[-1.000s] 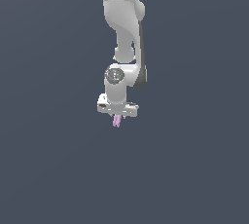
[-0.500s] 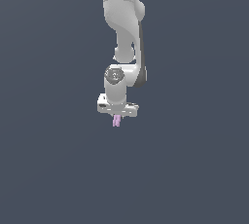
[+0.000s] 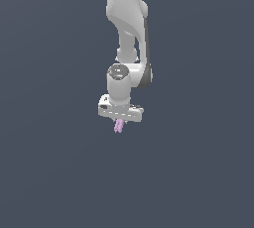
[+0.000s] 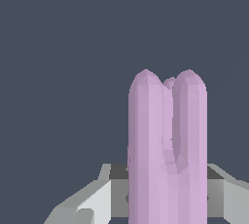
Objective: Pick up the object and move it to a goal position.
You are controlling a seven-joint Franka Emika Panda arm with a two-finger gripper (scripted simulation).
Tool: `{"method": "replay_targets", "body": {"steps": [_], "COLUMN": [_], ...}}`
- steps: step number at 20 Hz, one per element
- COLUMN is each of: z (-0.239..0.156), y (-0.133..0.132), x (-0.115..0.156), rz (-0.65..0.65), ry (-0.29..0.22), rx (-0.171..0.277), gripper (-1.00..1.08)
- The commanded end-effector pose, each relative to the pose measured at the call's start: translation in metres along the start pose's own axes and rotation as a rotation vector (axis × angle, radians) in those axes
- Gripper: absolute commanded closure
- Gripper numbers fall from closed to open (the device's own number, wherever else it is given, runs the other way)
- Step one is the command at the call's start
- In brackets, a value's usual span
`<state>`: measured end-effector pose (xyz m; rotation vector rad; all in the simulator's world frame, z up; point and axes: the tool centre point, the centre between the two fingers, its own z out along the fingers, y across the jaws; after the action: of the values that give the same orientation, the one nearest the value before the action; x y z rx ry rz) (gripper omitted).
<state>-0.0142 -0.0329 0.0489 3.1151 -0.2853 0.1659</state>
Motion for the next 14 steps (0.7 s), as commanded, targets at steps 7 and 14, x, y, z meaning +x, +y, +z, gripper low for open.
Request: {"method": "replay_targets", "body": {"steps": [7, 14], "z": [-0.078, -0.159], "y": [-0.017, -0.026], "x": [0.079, 0.129], "rz": [0.068, 0.126], "ry": [0.252, 0.466], "rx": [0.000, -0.002], "gripper": [1.08, 1.08]}}
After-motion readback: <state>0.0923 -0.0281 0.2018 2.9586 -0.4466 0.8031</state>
